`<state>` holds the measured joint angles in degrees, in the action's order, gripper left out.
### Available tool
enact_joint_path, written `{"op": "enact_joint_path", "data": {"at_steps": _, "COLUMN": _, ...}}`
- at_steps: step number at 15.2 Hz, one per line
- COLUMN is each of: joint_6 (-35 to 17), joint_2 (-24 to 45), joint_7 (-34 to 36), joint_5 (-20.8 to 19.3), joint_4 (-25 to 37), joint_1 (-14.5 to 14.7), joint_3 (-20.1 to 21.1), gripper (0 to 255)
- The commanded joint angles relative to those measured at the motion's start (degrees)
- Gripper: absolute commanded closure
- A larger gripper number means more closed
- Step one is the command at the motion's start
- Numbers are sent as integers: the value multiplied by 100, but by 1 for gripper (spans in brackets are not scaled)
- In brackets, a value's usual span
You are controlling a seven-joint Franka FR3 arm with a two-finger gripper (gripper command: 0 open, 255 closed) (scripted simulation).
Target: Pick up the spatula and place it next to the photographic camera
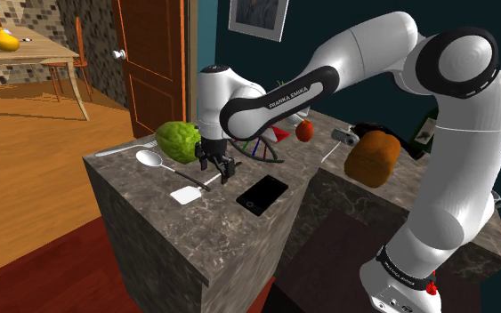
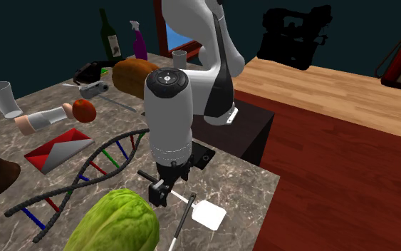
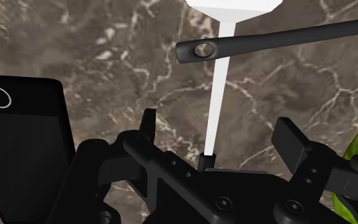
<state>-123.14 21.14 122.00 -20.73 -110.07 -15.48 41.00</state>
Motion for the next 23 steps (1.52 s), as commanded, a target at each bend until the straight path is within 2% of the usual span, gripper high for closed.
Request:
{"op": "enact_joint_path", "data": {"at_steps": 1, "joint_6": -5, "joint_2": 4, "joint_7": 2, "joint_5": -4, "joint_4": -1, "joint_1": 1, "joint_3": -2, "gripper": 0}}
{"op": "enact_joint_path", "data": {"at_steps": 4, "joint_6": -5, "joint_2": 4, "joint_7": 1, "joint_5": -4, "joint_4": -1, "joint_1": 1, "joint_3": -2, "gripper": 0}}
{"op": "enact_joint_path", "data": {"at_steps": 5, "joint_6": -5, "joint_2": 4, "joint_7": 1, "joint_5": -4, "joint_4": -1, "joint_1": 1, "joint_3": -2, "gripper": 255}}
{"op": "enact_joint_path", "data": {"at_steps": 14, "joint_6": -4, "joint_2": 4, "joint_7": 1, "joint_5": -4, "joint_4": -1, "joint_1": 1, "joint_3": -2, "gripper": 255}}
{"op": "enact_joint_path", "data": {"at_steps": 23, "joint_6": 533, "joint_2": -365, "joint_7": -244, "joint_5": 340, "joint_4": 275, "joint_1": -122, "joint_3": 161, "gripper": 255}}
